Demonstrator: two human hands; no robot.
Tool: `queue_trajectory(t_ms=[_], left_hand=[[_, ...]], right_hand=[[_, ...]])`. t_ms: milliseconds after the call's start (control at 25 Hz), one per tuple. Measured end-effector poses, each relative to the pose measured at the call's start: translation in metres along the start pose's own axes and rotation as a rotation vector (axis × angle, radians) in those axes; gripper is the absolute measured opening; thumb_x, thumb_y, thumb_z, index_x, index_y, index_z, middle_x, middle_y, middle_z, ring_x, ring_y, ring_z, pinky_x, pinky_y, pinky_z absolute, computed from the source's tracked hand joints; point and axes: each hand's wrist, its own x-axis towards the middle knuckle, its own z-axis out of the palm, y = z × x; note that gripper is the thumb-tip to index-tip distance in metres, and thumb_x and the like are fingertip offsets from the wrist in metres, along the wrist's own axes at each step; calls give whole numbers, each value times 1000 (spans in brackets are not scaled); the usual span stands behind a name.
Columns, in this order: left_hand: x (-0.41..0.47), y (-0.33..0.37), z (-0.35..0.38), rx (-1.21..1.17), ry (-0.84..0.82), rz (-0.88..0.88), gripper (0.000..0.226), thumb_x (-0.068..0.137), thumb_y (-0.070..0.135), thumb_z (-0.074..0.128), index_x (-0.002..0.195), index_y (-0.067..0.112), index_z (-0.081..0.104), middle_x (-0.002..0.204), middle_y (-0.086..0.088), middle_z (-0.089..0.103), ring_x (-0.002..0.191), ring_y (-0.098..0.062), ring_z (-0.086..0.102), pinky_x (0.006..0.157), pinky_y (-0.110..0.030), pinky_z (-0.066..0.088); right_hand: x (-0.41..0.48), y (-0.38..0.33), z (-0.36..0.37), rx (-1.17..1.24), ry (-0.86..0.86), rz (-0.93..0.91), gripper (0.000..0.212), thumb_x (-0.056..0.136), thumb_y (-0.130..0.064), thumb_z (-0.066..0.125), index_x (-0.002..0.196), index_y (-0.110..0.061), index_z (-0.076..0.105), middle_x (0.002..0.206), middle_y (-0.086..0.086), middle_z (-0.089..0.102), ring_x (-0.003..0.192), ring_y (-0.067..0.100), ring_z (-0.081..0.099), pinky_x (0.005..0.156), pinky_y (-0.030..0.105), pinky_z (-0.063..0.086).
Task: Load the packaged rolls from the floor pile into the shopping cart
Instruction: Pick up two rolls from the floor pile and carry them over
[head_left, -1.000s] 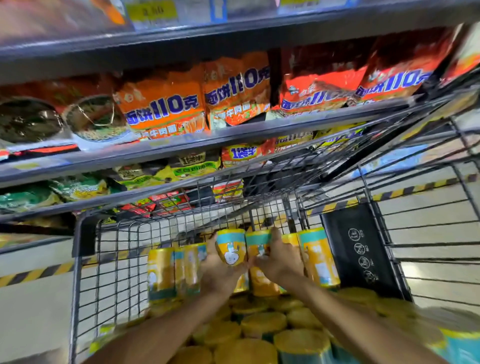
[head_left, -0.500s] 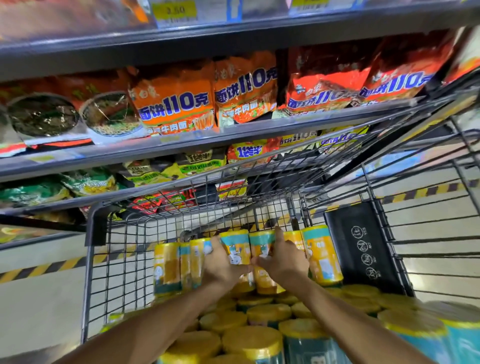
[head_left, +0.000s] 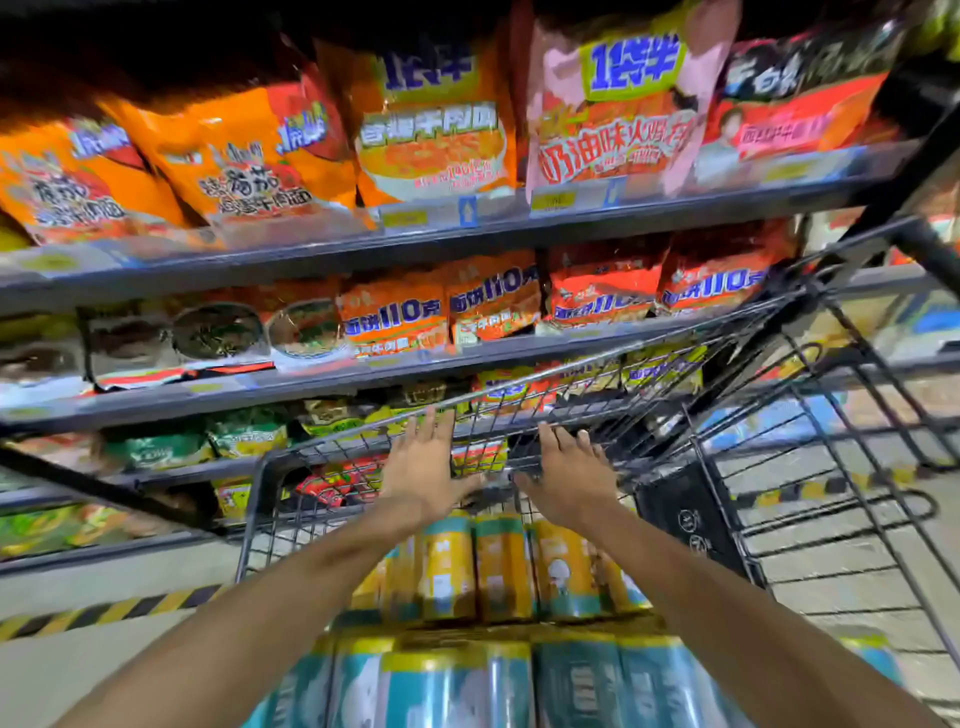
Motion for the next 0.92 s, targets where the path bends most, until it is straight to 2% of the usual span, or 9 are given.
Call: queue_trajectory(t_ms=[120,320,440,680,920], left_hand=[[-20,15,-37,93,95,-38,95,84,62,54,153,17,6,160,-5,-1,147,-26,3,117,-41,15],[-82,28,-82,160,220,-120,97,83,67,50,153,15,6,160,-7,4,147,-25,2,118,-44,11],[-128,25,-107,184,304,-193,97,84,68,48,153,16,3,160,-8,2,147,-26,2,118,-44,13],[-226,-25,-136,97,423,-397,99,83,70,48,153,19,-1,160,-4,-1,147,-23,-2,118,-46,7],[-344,-118,-131,-8,502,-680,96,84,69,47,153,20,0,160,-2,-3,147,-23,-3,118,-45,8]], right_hand=[[-21,-4,-39,-43,110,-107,77,96,-54,37,153,-14,4,160,10,10,147,32,3,119,44,8],[-66,-12,-82,-104,205,-269,78,96,-55,36,153,-15,2,160,8,6,147,30,3,119,46,6],[-95,-32,-104,-129,279,-411,77,96,-55,36,153,-14,5,160,9,11,147,31,5,119,47,8],[-149,-118,-129,-180,356,-679,78,94,-55,40,153,-14,10,158,9,15,146,32,11,116,48,15],[-208,-247,-104,-239,360,-994,75,95,-55,40,151,-12,14,156,9,20,144,31,16,115,46,18]])
